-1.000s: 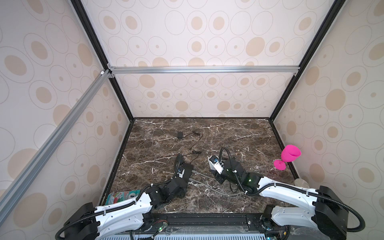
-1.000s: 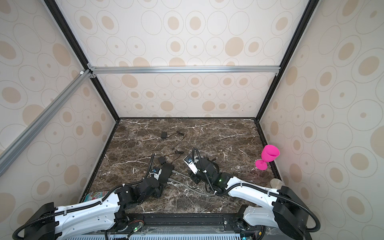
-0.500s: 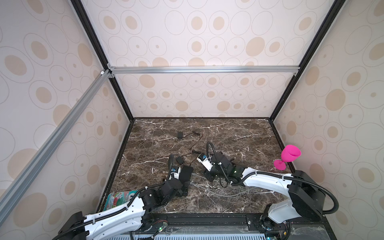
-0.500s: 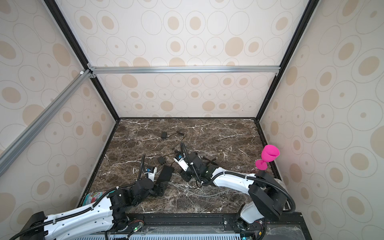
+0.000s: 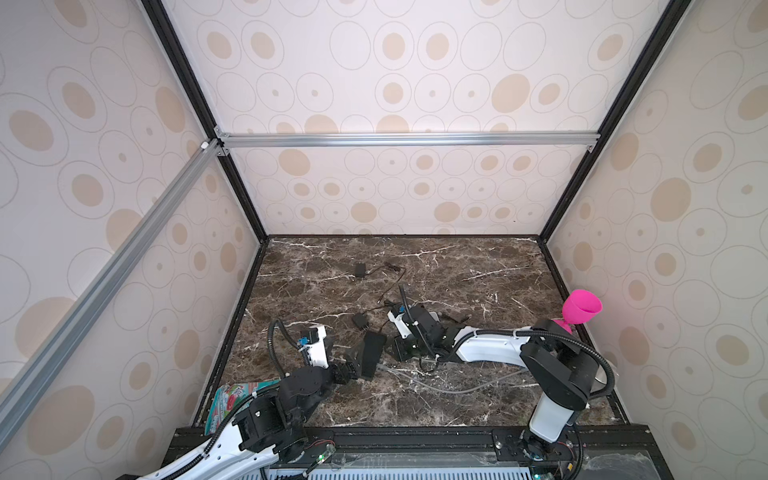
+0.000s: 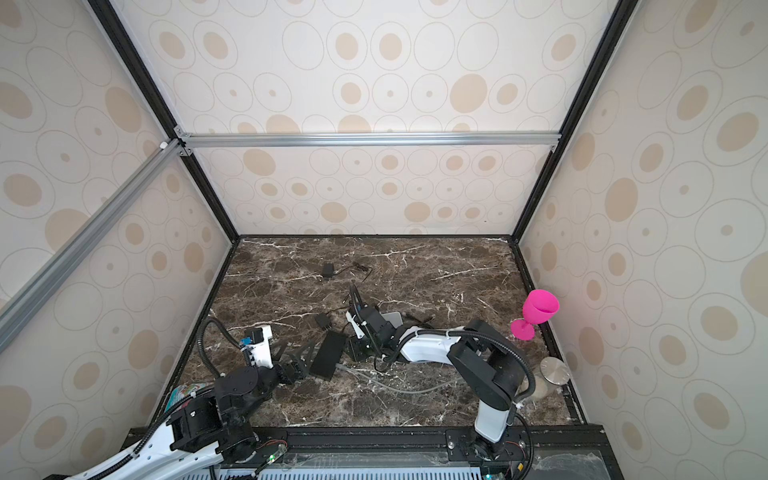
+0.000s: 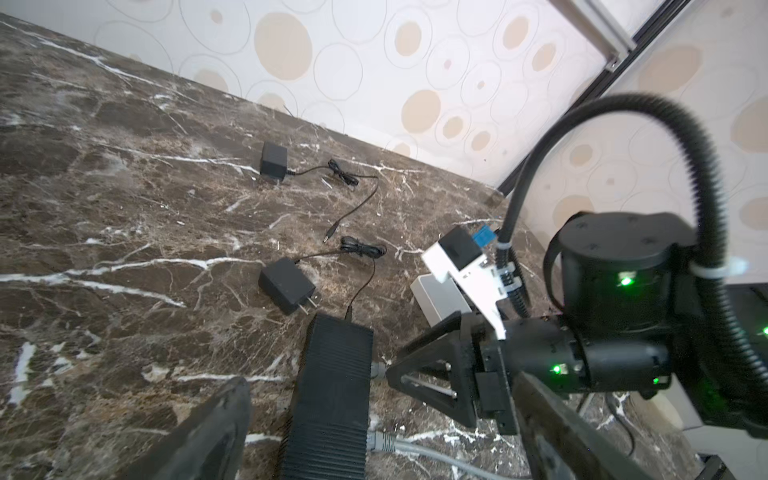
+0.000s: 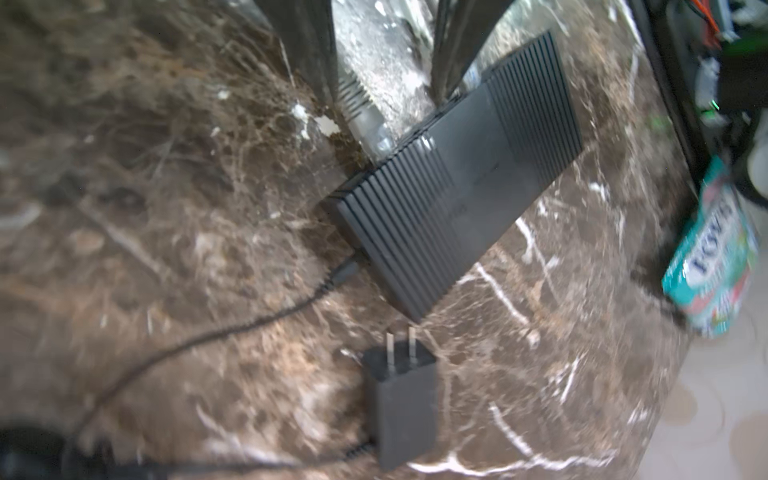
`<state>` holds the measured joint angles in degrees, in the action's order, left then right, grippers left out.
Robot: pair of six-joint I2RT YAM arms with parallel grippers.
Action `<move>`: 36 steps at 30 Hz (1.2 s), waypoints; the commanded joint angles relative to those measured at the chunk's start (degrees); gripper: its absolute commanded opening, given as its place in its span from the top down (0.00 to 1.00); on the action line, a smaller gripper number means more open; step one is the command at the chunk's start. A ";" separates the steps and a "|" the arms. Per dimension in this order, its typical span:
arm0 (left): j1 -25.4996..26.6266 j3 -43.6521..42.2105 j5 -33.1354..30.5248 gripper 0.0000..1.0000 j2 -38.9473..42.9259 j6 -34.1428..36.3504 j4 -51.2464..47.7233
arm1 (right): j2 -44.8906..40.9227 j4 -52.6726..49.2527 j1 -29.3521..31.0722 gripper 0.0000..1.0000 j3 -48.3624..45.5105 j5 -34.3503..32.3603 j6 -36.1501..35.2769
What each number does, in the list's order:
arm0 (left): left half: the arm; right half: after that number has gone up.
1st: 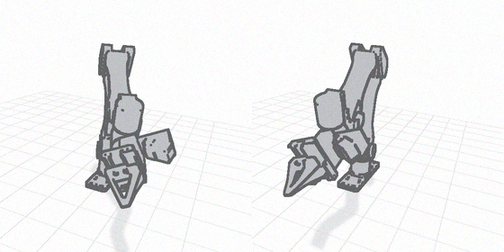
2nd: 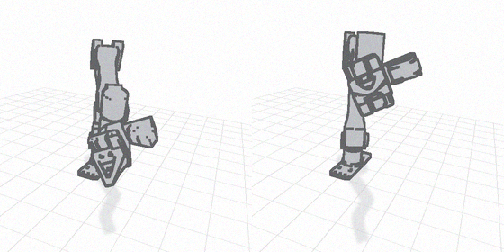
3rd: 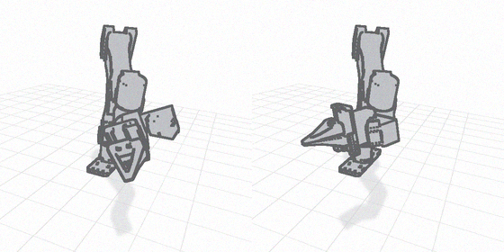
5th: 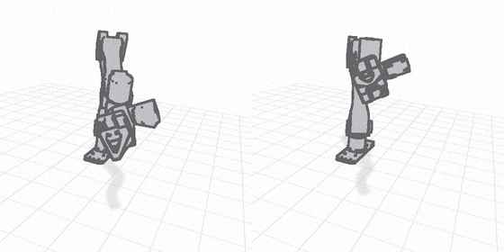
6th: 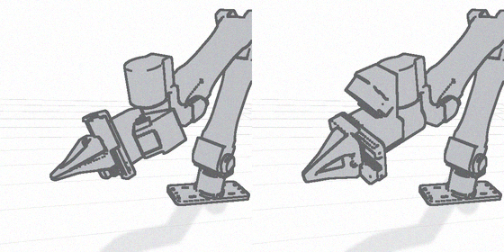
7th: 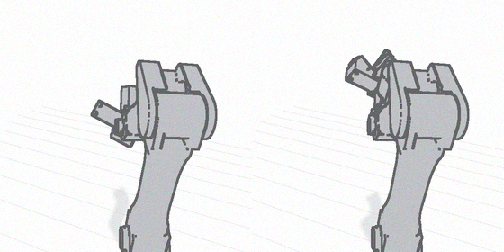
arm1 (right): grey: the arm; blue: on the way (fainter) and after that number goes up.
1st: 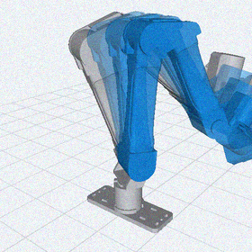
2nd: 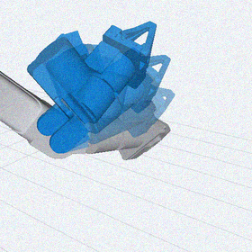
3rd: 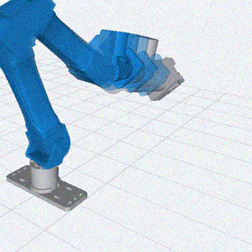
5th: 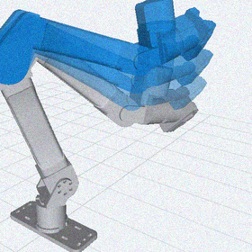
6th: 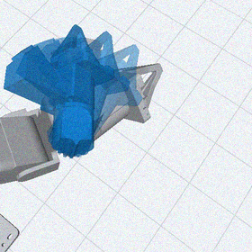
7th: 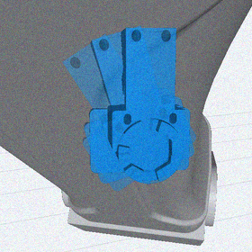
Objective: Insert the plug into the switch port
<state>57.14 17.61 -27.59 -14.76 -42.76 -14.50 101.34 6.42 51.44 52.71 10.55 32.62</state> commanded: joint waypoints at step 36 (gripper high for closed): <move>-0.10 -1.13 0.87 0.02 4.92 2.16 -2.16 | 6.39 6.04 7.64 0.61 5.52 -2.67 26.55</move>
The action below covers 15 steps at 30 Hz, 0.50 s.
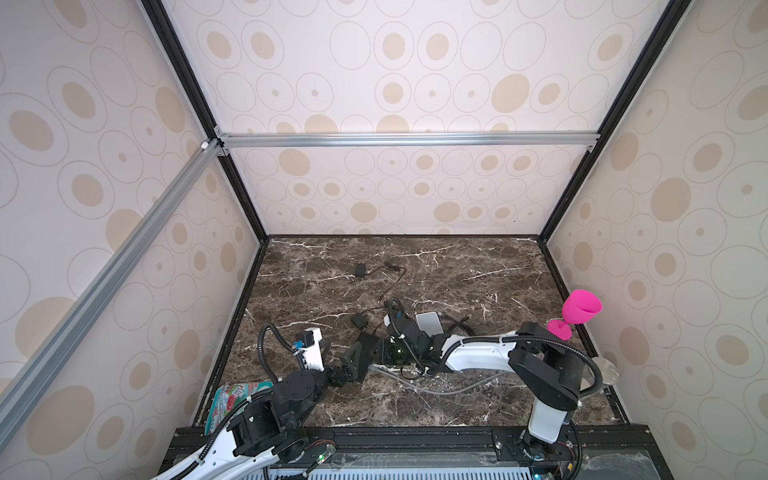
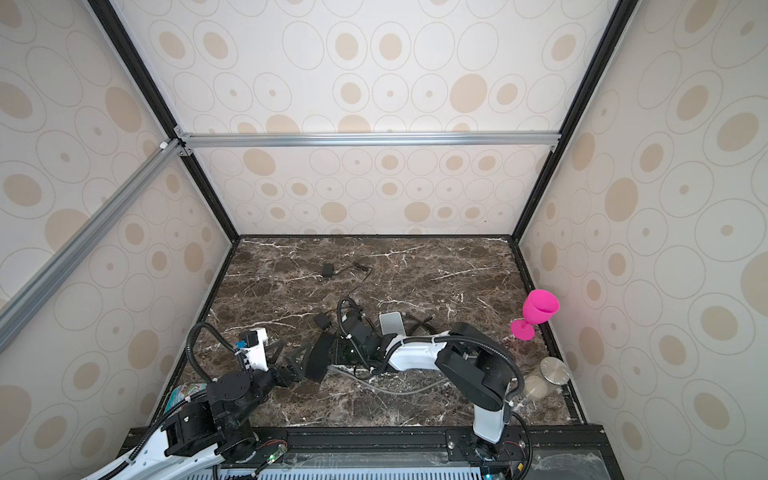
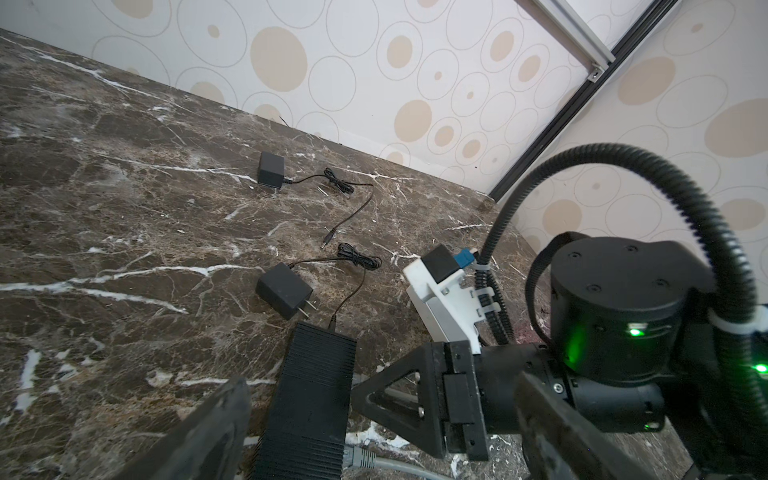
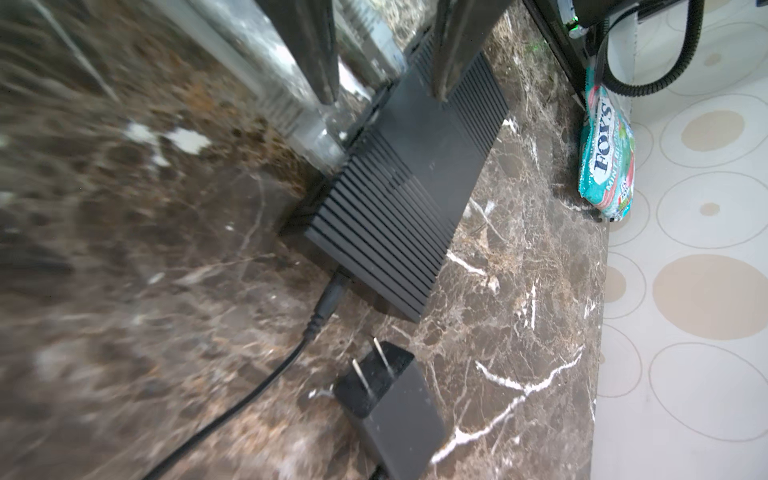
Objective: Insert the plug into the switch port
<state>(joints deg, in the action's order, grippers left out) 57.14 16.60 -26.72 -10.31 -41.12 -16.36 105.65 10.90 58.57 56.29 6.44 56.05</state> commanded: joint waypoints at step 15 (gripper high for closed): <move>-0.10 0.08 -0.26 0.02 -0.13 0.43 -0.51 | 11.37 2.91 -0.55 0.75 11.35 0.15 8.53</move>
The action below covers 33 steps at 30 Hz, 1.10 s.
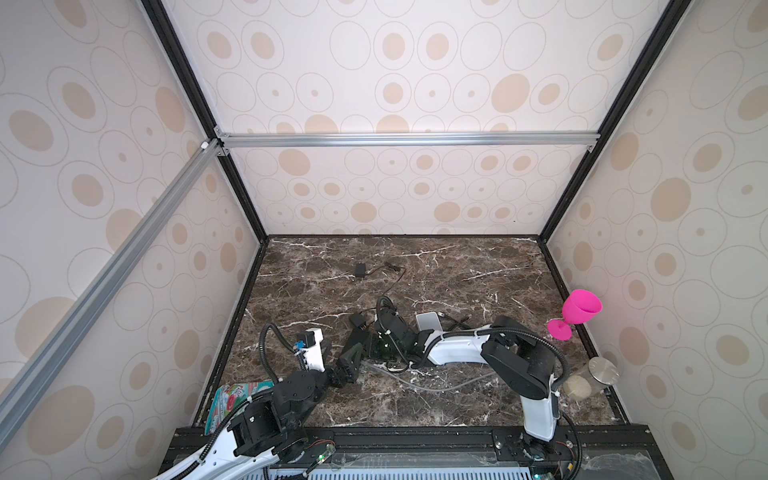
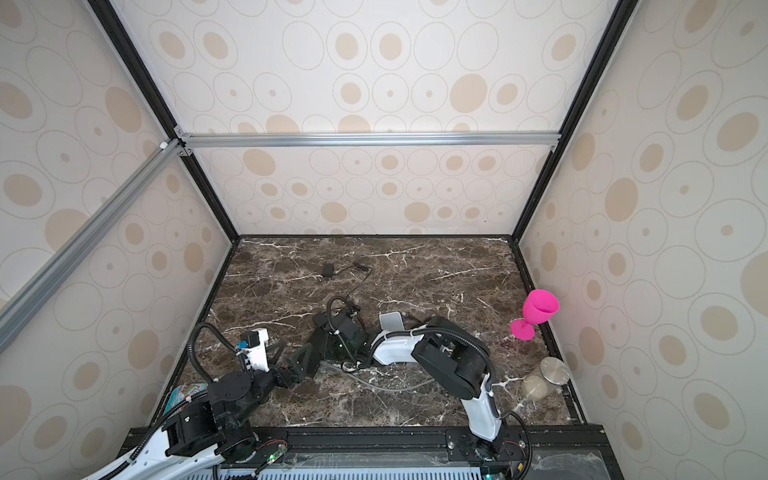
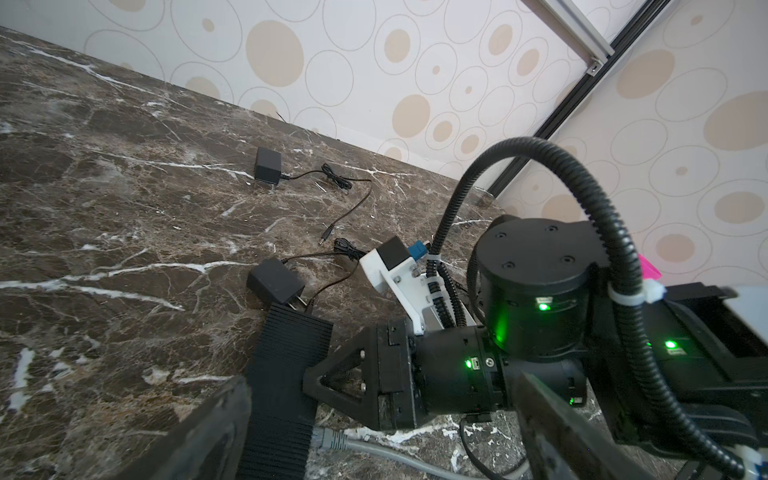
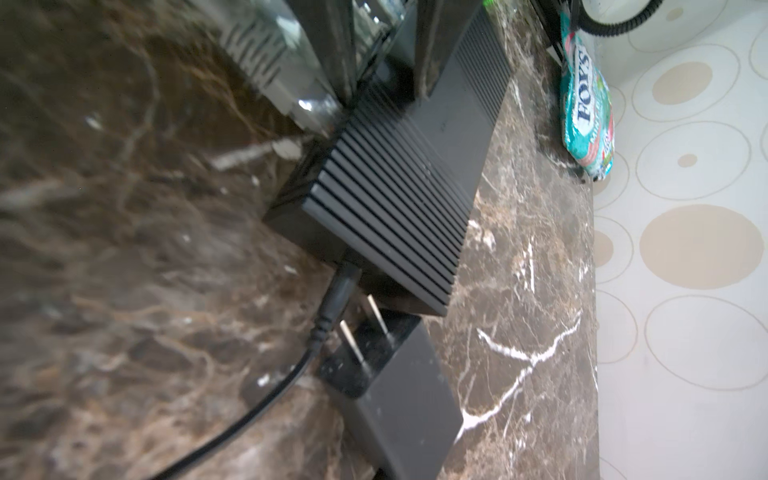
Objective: Insert the plug into the switch port
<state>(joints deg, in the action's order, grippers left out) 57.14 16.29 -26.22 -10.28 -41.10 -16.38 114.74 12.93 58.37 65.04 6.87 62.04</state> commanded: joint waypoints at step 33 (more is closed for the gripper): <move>-34.41 21.33 40.09 0.32 -69.57 6.30 29.74 | -53.39 -9.01 -21.24 0.58 -38.18 -8.35 -26.92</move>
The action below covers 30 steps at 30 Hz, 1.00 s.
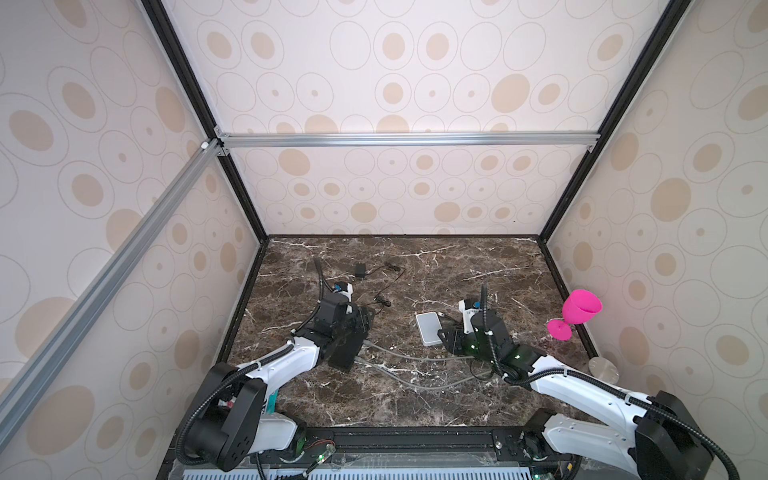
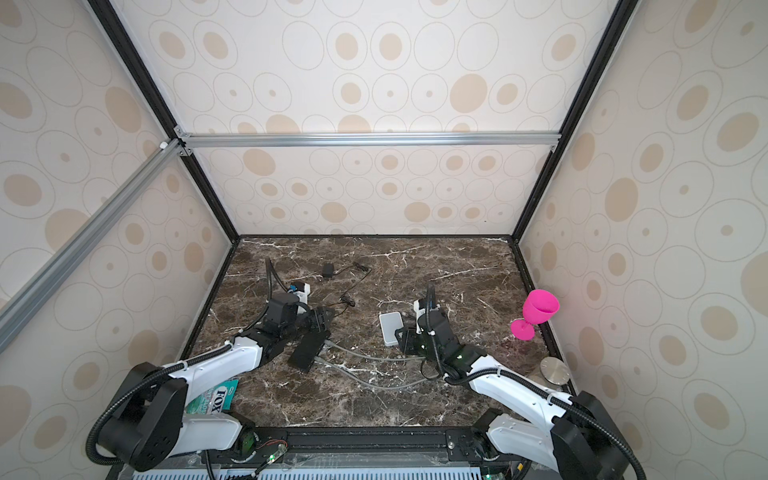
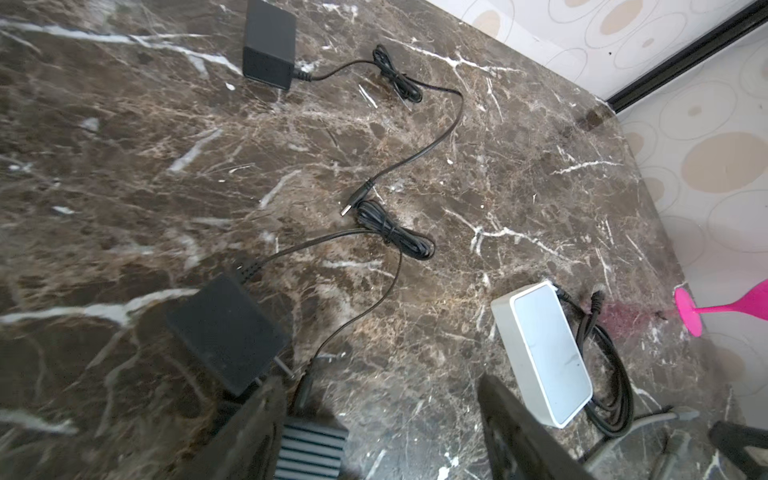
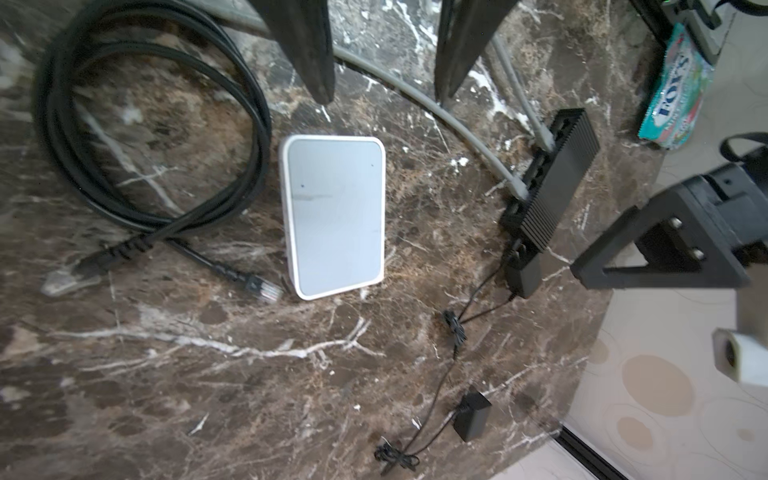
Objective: Insert the plug into the switch port
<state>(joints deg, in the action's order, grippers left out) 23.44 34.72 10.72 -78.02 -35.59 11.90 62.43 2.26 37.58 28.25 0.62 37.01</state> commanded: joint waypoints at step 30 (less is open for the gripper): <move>-4.87 6.15 6.50 0.48 -13.83 3.98 -1.42 | -1.00 5.07 -2.49 0.57 -6.02 -2.03 -1.44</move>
<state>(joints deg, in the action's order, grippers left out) 19.84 39.00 17.02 -90.91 -33.69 11.14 61.34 6.24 35.55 22.90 -1.28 35.11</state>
